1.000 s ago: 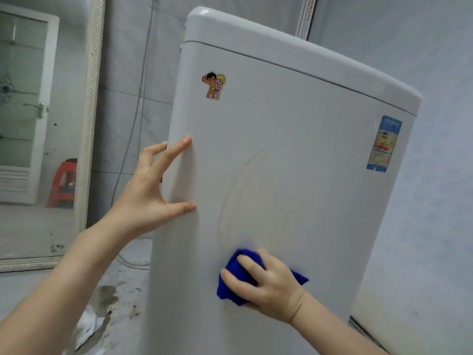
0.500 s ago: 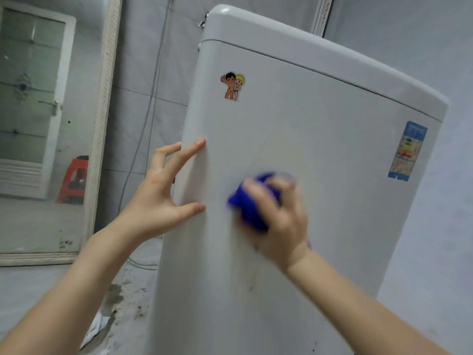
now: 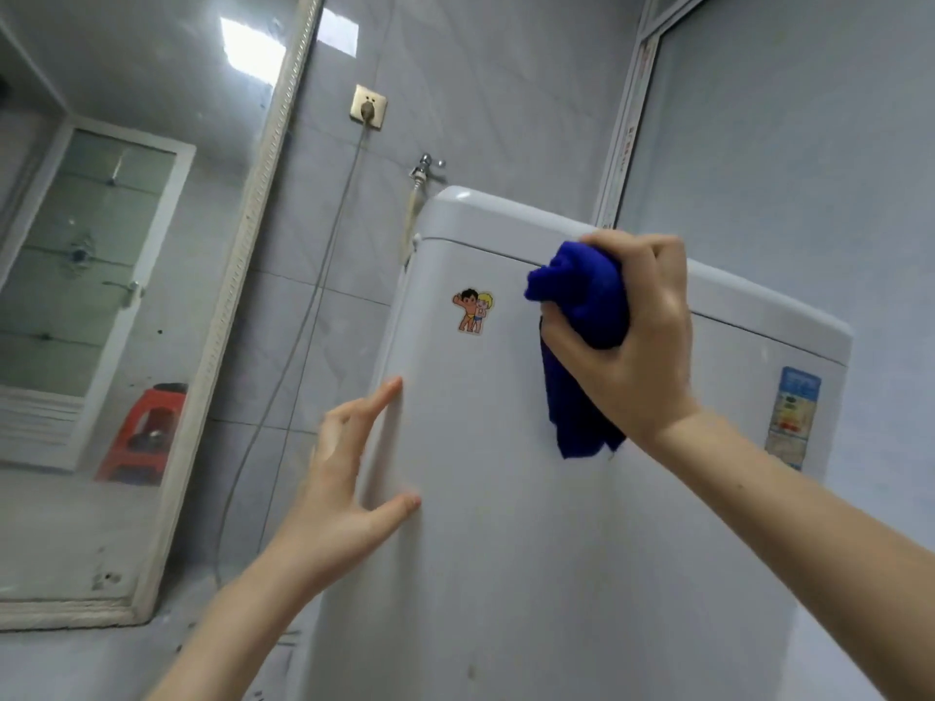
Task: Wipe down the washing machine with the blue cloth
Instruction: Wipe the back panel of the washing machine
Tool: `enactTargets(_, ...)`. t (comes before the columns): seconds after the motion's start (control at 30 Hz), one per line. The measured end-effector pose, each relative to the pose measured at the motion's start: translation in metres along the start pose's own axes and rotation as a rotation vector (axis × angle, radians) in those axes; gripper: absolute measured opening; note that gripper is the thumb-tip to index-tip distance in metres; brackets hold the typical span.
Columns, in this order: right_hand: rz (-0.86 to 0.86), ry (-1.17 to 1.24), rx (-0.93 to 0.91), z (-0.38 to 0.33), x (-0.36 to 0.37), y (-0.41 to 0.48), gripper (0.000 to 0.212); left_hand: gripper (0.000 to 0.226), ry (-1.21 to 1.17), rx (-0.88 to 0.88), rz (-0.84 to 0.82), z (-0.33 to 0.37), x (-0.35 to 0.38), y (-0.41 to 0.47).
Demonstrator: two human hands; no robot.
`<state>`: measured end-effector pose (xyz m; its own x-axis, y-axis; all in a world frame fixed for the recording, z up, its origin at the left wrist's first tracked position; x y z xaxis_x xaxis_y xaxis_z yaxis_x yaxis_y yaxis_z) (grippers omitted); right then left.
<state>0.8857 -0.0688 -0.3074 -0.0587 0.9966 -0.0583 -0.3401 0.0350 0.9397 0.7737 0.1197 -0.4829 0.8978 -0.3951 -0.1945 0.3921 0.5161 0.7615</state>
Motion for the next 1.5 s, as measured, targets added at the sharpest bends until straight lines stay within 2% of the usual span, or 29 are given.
enactTargets(0.13, -0.050, -0.151, -0.055, 0.002, 0.035, 0.034, 0.042, 0.092, -0.012, 0.005, 0.003, -0.001, 0.000, -0.001)
enactTargets(0.23, 0.010, -0.147, -0.051, -0.011, 0.052, -0.007, 0.038, 0.088, -0.076, -0.031, -0.004, -0.006, -0.004, -0.001)
enactTargets(0.3, -0.029, -0.138, -0.139, -0.025, 0.056, -0.063, 0.038, 0.084, -0.125, -0.043, -0.020, -0.008, -0.007, -0.001)
enactTargets(0.37, -0.169, -0.108, -0.315, -0.045, 0.060, -0.130, 0.038, 0.083, -0.148, -0.051, -0.035, -0.011, -0.010, 0.000)
enactTargets(0.43, -0.364, -0.176, -0.592, -0.062, 0.069, -0.204, 0.037, 0.082, -0.148, -0.061, -0.055, -0.011, -0.010, 0.000)
enactTargets(0.47, -0.489, -0.240, -0.695, -0.067, 0.078, -0.237, 0.051, 0.081, -0.148, -0.065, -0.060, -0.011, -0.010, 0.000)
enactTargets(0.5, -0.635, -0.271, -0.744, -0.068, 0.087, -0.258, 0.074, 0.081, -0.152, -0.071, -0.062, -0.010, -0.009, 0.000)
enactTargets(0.53, -0.745, -0.241, -0.739, -0.067, 0.092, -0.265, 0.088, 0.081, -0.158, -0.081, -0.065, -0.010, -0.009, 0.000)
enactTargets(0.57, -0.729, -0.215, -0.729, -0.070, 0.086, -0.260, 0.084, 0.081, -0.166, -0.090, -0.068, -0.009, -0.010, 0.000)
enactTargets(0.63, -0.479, -0.118, -0.727, -0.081, 0.059, -0.225, 0.041, 0.081, -0.174, -0.090, -0.076, -0.007, -0.010, 0.000)
enactTargets(0.67, -0.398, -0.047, -0.663, -0.080, 0.047, -0.195, 0.034, 0.081, -0.174, -0.089, -0.080, -0.006, -0.010, 0.001)
enactTargets(0.8, -0.124, -0.108, -0.350, -0.053, 0.024, -0.062, 0.040, 0.079, -0.202, -0.127, -0.102, -0.008, -0.010, 0.001)
enactTargets(0.87, -0.062, -0.197, -0.211, -0.035, 0.031, -0.014, 0.039, 0.079, -0.229, -0.135, -0.111, -0.009, -0.011, 0.000)
enactTargets(0.93, -0.047, -0.237, -0.104, -0.022, 0.043, 0.008, 0.041, 0.080, -0.243, -0.134, -0.118, -0.009, -0.012, 0.000)
enactTargets(1.03, 0.010, -0.215, -0.019, -0.024, 0.061, -0.020, 0.038, 0.078, -0.257, -0.129, -0.126, -0.013, -0.012, 0.000)
enactTargets(1.1, -0.036, -0.175, -0.090, -0.041, 0.069, -0.075, 0.039, 0.078, -0.263, -0.117, -0.129, -0.015, -0.011, 0.000)
enactTargets(1.17, -0.168, -0.112, -0.278, -0.066, 0.072, -0.146, 0.038, 0.079, -0.272, -0.107, -0.123, -0.017, -0.012, 0.001)
enactTargets(1.27, -0.373, -0.130, -0.568, -0.091, 0.075, -0.243, 0.022, 0.078, -0.283, -0.117, -0.130, -0.017, -0.013, 0.001)
enactTargets(1.3, -0.401, -0.157, -0.606, -0.096, 0.076, -0.260, 0.018, 0.077, -0.277, -0.124, -0.137, -0.016, -0.014, 0.001)
enactTargets(1.4, -0.483, -0.070, -0.478, -0.097, 0.071, -0.255, 0.026, 0.077, -0.267, -0.145, -0.139, -0.013, -0.014, 0.002)
enactTargets(1.5, -0.497, 0.040, -0.163, -0.085, 0.049, -0.206, 0.045, 0.078, -0.274, -0.151, -0.140, -0.010, -0.016, 0.002)
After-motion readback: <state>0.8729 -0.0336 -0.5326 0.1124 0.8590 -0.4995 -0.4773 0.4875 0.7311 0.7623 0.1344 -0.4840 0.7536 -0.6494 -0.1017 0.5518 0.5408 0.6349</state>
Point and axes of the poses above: each hand's wrist, its own y-axis towards the middle knuckle, its own x-axis out of the palm, z = x × y, the point moved 6 cm from there along y, towards the middle knuckle, and after that the axes turned 5 degrees about -x, right-handed, at the moved point
